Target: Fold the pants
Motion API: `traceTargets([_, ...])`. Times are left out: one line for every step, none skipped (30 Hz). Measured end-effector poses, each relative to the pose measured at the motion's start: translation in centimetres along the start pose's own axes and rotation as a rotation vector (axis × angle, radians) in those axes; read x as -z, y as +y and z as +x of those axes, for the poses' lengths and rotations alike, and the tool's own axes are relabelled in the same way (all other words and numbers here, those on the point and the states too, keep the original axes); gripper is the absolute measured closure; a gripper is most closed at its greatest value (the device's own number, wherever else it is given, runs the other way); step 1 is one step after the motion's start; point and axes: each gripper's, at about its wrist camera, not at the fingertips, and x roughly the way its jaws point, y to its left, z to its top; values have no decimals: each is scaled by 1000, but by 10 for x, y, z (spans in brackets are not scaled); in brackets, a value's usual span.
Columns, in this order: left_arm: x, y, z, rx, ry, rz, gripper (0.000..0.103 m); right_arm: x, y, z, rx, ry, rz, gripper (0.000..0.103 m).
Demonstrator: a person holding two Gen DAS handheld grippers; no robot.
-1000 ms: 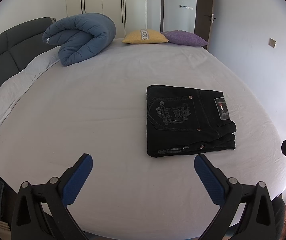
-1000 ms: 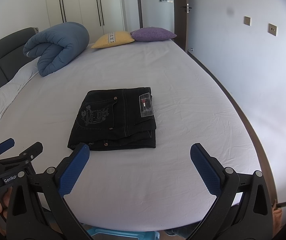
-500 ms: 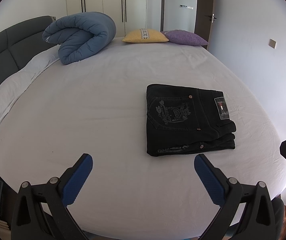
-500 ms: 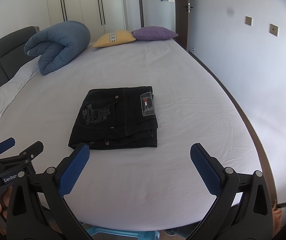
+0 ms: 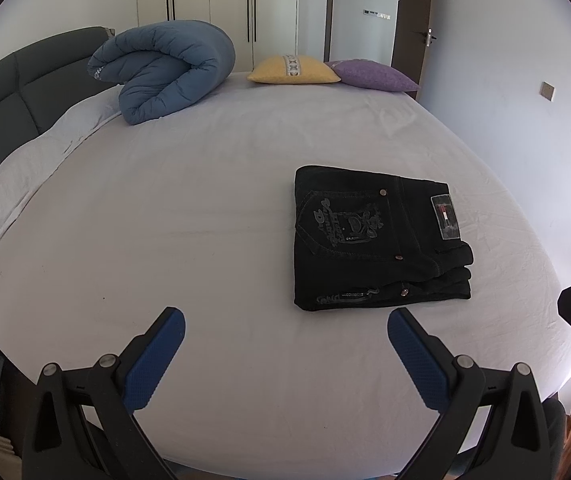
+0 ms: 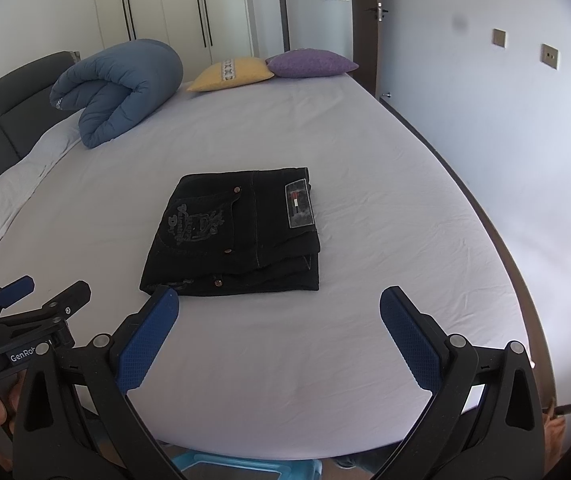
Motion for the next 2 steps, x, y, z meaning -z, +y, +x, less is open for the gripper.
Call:
traceTargets([0, -1, -1, -3, -4, 4, 0, 0, 0, 1, -1, 0, 0, 0])
traceTargets([0, -1, -1, -6, -6, 5, 0, -1, -1, 1, -2, 0, 1, 0])
